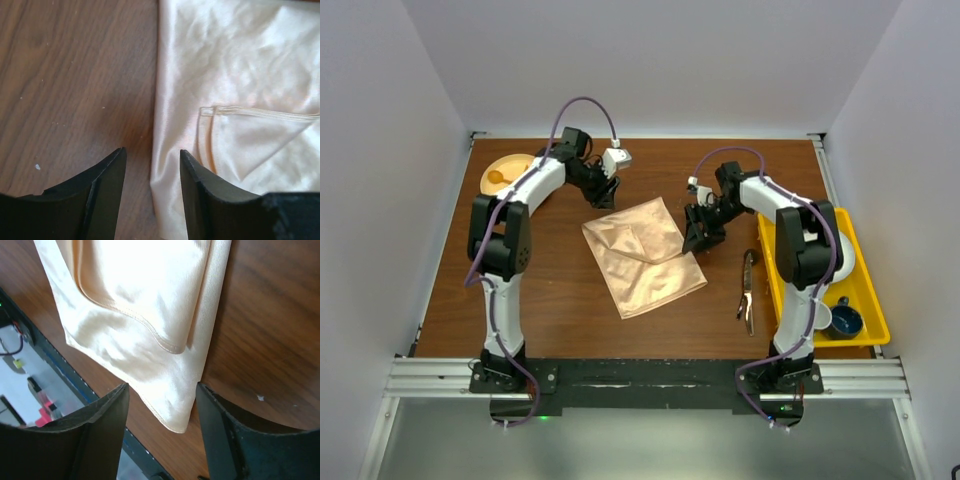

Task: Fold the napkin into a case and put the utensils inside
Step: Fold the rectangle-folded napkin at the center of the board.

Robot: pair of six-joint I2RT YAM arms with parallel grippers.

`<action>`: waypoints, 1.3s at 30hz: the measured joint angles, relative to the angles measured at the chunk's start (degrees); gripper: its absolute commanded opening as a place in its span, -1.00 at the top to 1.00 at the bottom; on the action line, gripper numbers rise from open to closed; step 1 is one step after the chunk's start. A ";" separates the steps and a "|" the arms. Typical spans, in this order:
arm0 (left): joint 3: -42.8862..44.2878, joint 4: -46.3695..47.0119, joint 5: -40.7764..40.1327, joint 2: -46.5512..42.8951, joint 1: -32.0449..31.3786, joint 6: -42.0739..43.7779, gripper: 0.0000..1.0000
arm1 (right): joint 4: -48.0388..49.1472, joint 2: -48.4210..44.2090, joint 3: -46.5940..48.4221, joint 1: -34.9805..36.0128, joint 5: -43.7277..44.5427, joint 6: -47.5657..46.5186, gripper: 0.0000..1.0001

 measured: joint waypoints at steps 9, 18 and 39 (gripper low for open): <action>-3.17 1.99 6.43 -6.10 -0.44 -3.58 -0.10 | 6.34 -3.08 1.46 1.27 1.05 7.54 0.10; -3.96 1.97 6.49 -4.48 -1.92 -5.97 -0.11 | 7.89 0.79 1.49 2.16 5.09 9.90 0.15; -6.86 0.85 4.57 -0.07 -4.09 -5.86 -0.12 | 7.50 2.78 2.23 2.82 8.04 10.25 0.51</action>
